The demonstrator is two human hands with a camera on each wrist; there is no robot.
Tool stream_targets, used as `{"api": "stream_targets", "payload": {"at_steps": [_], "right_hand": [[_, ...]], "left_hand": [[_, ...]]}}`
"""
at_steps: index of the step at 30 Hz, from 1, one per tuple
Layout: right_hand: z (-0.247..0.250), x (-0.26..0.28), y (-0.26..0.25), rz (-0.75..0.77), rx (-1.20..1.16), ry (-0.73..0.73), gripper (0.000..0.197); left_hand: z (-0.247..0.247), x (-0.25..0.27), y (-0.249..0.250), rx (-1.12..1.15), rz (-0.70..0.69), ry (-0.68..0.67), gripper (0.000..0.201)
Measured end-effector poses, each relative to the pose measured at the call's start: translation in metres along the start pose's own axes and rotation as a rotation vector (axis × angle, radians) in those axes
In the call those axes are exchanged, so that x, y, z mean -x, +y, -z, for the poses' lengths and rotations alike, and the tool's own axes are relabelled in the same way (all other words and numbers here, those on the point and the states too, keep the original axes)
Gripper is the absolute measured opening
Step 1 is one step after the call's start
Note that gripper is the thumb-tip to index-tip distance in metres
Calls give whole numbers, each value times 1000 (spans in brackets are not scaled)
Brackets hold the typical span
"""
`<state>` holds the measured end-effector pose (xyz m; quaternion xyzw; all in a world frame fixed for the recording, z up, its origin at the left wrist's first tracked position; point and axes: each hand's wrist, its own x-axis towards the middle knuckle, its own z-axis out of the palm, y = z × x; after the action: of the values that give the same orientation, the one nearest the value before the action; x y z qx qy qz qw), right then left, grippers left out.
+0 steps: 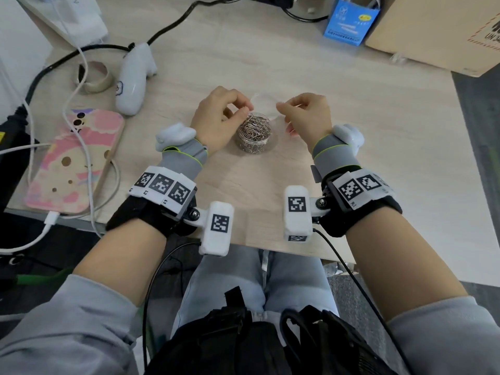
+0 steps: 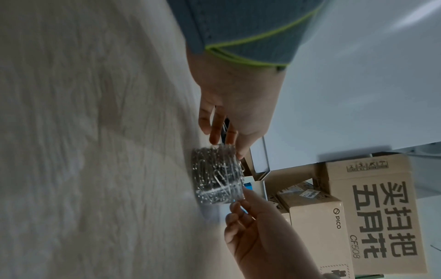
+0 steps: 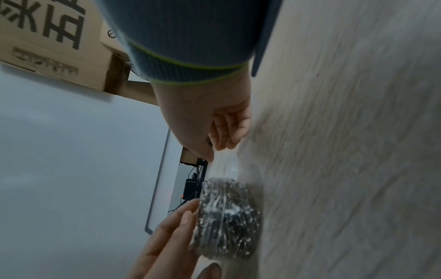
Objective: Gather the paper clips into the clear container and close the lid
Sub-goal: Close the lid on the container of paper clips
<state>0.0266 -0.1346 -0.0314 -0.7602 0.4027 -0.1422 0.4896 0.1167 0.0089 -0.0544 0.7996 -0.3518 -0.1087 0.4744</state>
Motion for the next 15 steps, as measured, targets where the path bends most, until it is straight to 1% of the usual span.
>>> {"api": "stream_targets", "payload": {"at_steps": [1, 3, 6, 9, 10, 12, 13, 15], "right_hand": [[-1, -3, 1, -3, 28, 27, 13], [-4, -9, 3, -16, 96, 39, 18], [-8, -12, 3, -9, 201, 19, 21], [-8, -14, 3, -3, 299, 14, 6], [-8, -14, 3, -6, 317, 12, 3], [-5, -12, 3, -14, 314, 33, 6], [-3, -12, 5, -6, 298, 52, 6], [0, -8, 6, 25, 262, 82, 4]], "left_hand": [[-1, 0, 0, 10, -8, -17, 20], [-2, -2, 0, 44, -2, -37, 21], [-4, -2, 1, 139, 72, -70, 26], [-3, 1, 3, 197, 144, -147, 32], [-3, 3, 4, 190, 151, -187, 40], [-4, 6, 6, 121, 130, -253, 62], [-5, 7, 8, 71, 112, -267, 70], [-9, 8, 13, -20, 103, -257, 75]]}}
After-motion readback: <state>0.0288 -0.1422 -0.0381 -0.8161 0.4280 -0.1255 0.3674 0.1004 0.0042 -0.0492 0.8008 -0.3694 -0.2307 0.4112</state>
